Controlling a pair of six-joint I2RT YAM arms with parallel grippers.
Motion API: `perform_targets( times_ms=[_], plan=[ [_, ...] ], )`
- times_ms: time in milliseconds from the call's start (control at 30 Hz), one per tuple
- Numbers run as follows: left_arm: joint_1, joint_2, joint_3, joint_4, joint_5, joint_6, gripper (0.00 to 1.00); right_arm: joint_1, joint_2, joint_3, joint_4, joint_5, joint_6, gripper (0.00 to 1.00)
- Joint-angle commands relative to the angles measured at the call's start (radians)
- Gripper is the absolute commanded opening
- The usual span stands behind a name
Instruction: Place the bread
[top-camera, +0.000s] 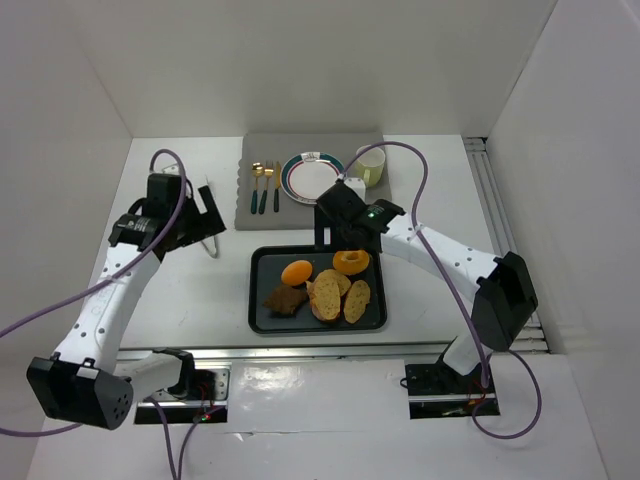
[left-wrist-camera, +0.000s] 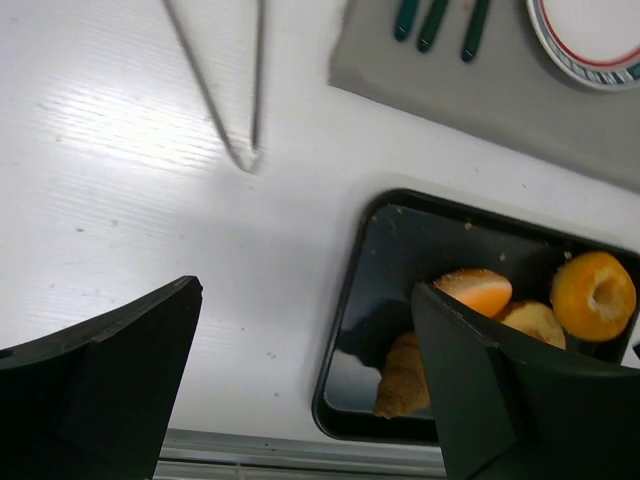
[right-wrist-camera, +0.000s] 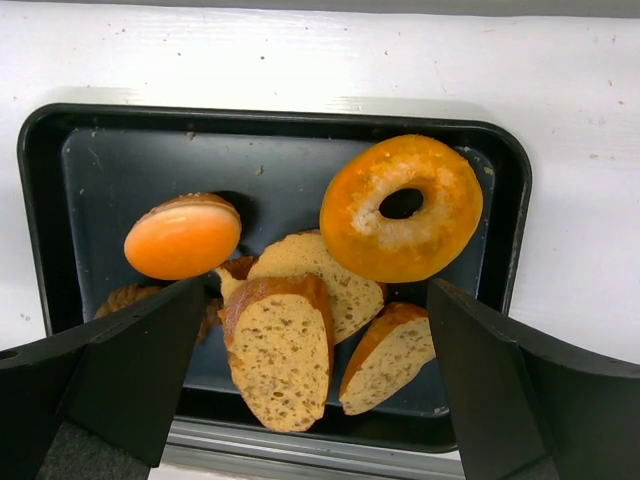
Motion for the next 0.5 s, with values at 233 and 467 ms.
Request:
perform_targets(
  times_ms=[233, 467],
  plan=[
    [0.111, 0.026, 0.035, -0.056, 0.022, 0.021, 1.00, -0.024, -0.033, -0.011, 0.019, 0.007, 0.029, 0.99],
    [0.129, 0.116, -0.036, -0.036, -0.024, -0.032, 1.00, -0.024, -0.065, -0.039, 0.019, 0.041, 0.038, 0.99]
  ],
)
